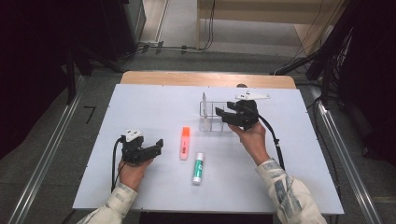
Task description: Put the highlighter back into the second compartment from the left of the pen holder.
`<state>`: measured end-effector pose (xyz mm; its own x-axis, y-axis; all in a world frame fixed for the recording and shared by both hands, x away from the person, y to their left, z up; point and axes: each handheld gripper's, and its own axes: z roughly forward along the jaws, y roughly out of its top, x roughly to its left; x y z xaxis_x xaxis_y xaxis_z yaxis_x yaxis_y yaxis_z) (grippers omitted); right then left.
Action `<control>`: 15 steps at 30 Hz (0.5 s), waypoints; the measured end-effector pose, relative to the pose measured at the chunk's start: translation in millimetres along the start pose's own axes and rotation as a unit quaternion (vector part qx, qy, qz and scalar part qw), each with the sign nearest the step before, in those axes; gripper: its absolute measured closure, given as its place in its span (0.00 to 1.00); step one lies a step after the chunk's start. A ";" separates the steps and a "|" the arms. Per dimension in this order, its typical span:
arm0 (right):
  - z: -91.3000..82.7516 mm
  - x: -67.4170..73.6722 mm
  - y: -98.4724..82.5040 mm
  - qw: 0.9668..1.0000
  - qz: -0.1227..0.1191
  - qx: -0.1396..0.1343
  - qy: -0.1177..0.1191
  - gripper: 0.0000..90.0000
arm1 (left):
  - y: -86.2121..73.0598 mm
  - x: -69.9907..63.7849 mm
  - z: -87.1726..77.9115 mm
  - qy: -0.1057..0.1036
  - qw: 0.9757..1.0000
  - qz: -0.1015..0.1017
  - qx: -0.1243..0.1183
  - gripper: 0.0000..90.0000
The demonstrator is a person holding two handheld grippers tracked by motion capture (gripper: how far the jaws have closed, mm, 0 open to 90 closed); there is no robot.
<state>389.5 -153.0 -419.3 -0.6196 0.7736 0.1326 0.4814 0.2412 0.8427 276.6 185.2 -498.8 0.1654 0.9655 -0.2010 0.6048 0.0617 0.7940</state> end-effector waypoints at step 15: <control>-25.6 -17.3 -30.6 1.000 0.010 0.002 -0.020 0.40 | 0.3 -10.3 3.5 -0.011 1.000 0.004 0.004 0.21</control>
<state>369.7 -188.8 -434.0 -0.5840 0.8015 0.1286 0.4965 0.2274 0.8377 277.8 174.3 -498.5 0.1870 0.9602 -0.2074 0.6102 0.0519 0.7905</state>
